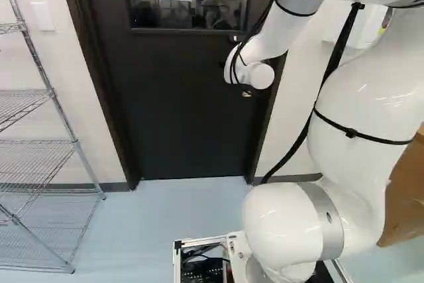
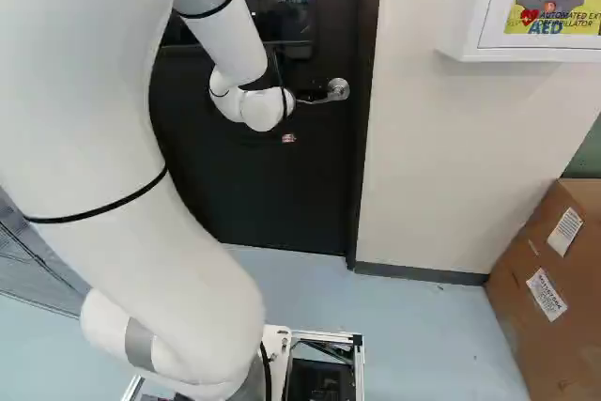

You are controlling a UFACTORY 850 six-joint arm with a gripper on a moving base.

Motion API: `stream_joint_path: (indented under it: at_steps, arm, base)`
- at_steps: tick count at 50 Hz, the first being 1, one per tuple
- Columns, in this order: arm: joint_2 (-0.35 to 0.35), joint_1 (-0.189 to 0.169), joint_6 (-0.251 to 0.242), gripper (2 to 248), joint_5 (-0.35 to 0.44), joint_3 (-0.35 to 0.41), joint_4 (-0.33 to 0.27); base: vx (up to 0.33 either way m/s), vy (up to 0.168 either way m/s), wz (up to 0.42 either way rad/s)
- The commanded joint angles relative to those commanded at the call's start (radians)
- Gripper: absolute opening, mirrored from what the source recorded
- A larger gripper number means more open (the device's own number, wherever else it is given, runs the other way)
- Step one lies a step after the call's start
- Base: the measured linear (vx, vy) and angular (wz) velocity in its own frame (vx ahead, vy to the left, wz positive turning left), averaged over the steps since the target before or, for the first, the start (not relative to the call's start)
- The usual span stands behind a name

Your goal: Open the door and move inside

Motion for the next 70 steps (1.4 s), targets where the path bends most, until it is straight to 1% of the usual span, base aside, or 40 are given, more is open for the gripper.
stream_joint_path:
  at_steps: [64,70]
  arm:
    - [-0.127,0.0,0.0,247,0.0,0.014,0.0]
    - [-0.133,0.0,0.0,247,0.0,0.013,0.009]
  base:
    - [0.0,0.0,0.0]
    - [0.0,0.0,0.0]
